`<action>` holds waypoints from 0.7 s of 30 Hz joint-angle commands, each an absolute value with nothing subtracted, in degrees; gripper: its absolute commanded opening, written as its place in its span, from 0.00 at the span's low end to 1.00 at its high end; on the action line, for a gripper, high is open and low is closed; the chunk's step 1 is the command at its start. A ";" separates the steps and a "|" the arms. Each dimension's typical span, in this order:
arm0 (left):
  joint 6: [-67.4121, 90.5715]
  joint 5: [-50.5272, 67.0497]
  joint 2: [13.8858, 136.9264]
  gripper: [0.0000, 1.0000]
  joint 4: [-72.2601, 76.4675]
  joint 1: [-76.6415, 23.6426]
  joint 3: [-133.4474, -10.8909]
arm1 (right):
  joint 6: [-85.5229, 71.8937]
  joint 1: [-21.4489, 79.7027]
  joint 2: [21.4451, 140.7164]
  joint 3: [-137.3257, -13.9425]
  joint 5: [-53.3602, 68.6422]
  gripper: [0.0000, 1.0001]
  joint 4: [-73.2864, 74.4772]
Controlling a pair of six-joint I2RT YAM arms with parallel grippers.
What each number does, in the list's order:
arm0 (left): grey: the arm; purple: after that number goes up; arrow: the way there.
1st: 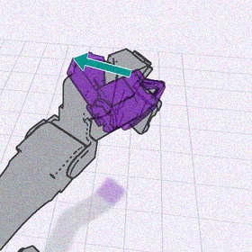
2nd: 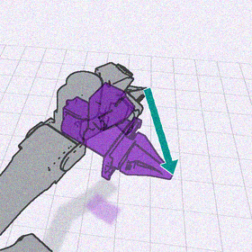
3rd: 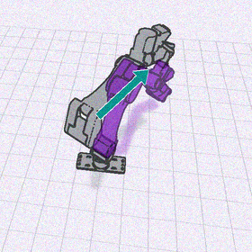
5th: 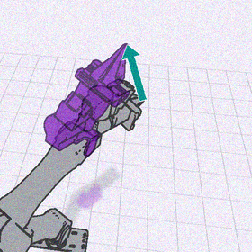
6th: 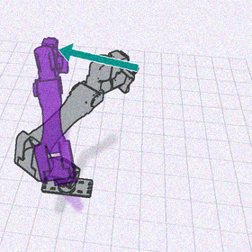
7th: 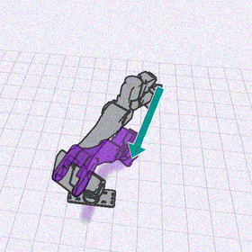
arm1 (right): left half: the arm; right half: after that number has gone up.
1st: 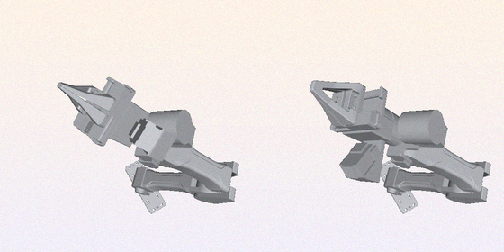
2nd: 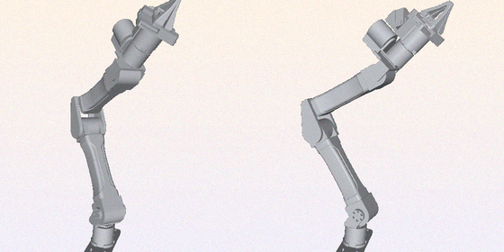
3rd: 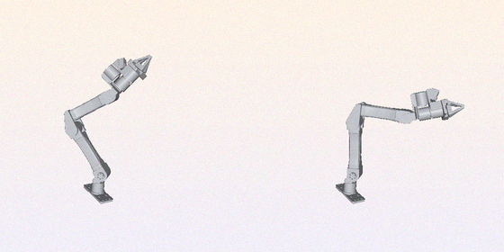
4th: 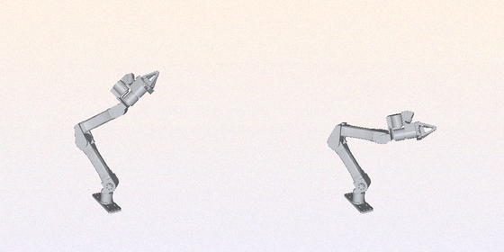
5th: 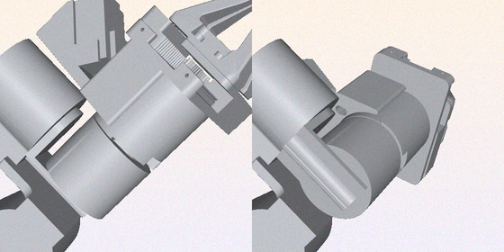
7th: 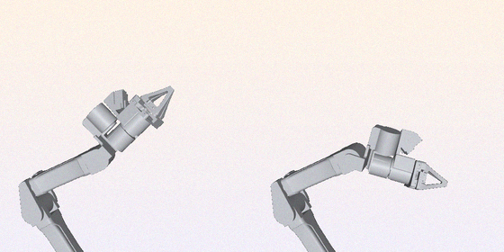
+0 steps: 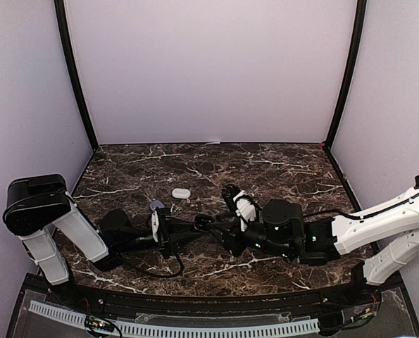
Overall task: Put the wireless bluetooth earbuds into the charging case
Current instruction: Insert the right earbud into the right side groove of the charging case.
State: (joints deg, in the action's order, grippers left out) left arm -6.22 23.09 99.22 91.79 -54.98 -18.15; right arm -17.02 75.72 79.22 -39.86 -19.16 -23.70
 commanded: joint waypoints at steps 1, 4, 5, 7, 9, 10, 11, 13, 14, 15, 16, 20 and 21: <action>-5.09 23.73 98.68 0.00 105.03 -55.37 -18.41 | -18.01 76.27 77.46 -39.56 -18.76 0.47 -24.48; -4.55 23.77 98.79 0.01 105.03 -55.37 -18.54 | -17.95 76.20 77.07 -39.40 -18.19 0.52 -24.35; -4.28 23.75 98.88 0.00 105.03 -55.37 -18.62 | -17.93 76.12 76.89 -39.28 -17.96 0.52 -24.42; -3.84 23.48 99.03 0.00 105.03 -55.31 -18.63 | -18.01 76.05 76.20 -38.79 -17.58 0.52 -24.92; -3.59 23.39 99.15 0.00 105.03 -55.22 -18.64 | -18.02 75.96 75.57 -38.31 -17.12 0.52 -25.08; -3.23 23.38 99.22 0.01 105.03 -55.15 -18.71 | -18.02 75.86 75.28 -38.21 -16.83 0.51 -25.13; -2.84 23.38 99.29 0.01 104.97 -55.00 -18.72 | -18.09 75.77 75.01 -38.02 -16.48 0.51 -25.09; -1.99 23.53 99.36 0.01 104.98 -54.66 -18.85 | -18.37 75.50 74.32 -37.58 -15.62 0.51 -24.97; -1.60 23.55 99.40 0.00 105.02 -54.52 -18.89 | -18.53 75.37 73.87 -37.34 -14.98 0.51 -24.97; -1.36 23.63 99.40 0.01 105.03 -54.38 -18.93 | -18.66 75.02 73.50 -36.96 -14.23 0.50 -25.04; -1.25 23.71 99.40 0.00 105.03 -54.26 -18.97 | -18.97 74.68 73.07 -36.60 -13.48 0.50 -24.95; -0.75 23.81 99.41 0.00 105.03 -54.06 -18.98 | -20.26 73.53 71.30 -34.56 -11.89 0.45 -25.31; -0.71 23.83 99.41 0.00 105.03 -53.98 -18.98 | -20.56 73.14 70.84 -33.99 -11.48 0.43 -25.50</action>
State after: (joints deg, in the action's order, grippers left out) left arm -2.09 23.11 99.35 91.83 -54.48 -18.35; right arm -18.90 74.50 73.12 -36.45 -14.04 -23.55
